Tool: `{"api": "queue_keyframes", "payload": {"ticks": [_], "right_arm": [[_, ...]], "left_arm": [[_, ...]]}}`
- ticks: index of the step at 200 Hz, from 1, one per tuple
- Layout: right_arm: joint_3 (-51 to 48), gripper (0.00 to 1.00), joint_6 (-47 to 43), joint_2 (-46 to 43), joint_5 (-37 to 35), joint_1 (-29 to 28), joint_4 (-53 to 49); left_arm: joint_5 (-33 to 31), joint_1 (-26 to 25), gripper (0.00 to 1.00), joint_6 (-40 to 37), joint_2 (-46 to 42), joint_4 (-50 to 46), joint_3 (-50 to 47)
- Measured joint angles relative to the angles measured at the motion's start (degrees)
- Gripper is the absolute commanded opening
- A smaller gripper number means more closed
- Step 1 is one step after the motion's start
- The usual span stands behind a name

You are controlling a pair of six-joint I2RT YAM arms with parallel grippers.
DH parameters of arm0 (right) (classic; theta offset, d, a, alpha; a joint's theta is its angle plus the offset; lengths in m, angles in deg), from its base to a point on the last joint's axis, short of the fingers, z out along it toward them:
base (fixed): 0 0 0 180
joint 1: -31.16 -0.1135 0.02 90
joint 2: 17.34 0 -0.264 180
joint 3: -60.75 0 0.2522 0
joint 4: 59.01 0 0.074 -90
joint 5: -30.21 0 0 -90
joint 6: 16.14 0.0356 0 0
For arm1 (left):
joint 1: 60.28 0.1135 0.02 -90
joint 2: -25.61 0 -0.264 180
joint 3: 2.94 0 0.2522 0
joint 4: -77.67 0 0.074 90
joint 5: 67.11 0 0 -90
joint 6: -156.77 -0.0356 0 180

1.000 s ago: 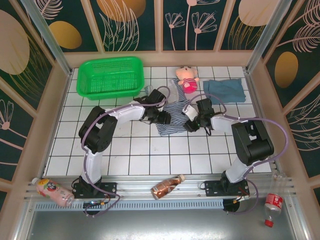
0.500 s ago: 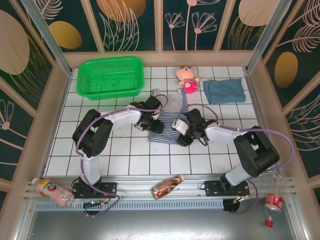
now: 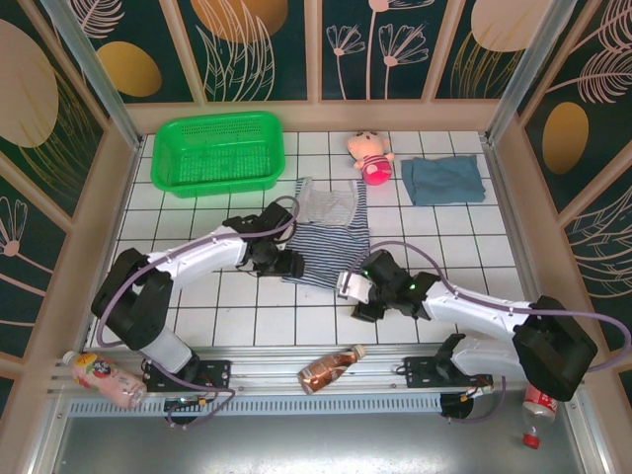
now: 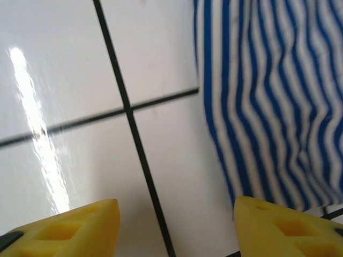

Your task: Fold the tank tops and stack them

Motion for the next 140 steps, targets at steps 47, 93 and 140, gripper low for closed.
{"api": "queue_keyframes", "payload": {"ticks": [47,93,140], "right_arm": [[-0.76,0.58,-0.31,2.64,-5.31,0.04,7.43],[-0.76,0.56,-0.59,4.87,-6.62,0.02,11.52],[-1.2,0.55,-2.19,2.82,-13.51,-2.14,10.69]], "left_arm": [[1.51,0.0,0.59,4.2,1.31,6.19,-2.99],[1.25,0.0,0.53,5.22,4.0,8.7,-5.16],[-0.02,0.28,0.31,6.32,4.55,8.63,-5.29]]}}
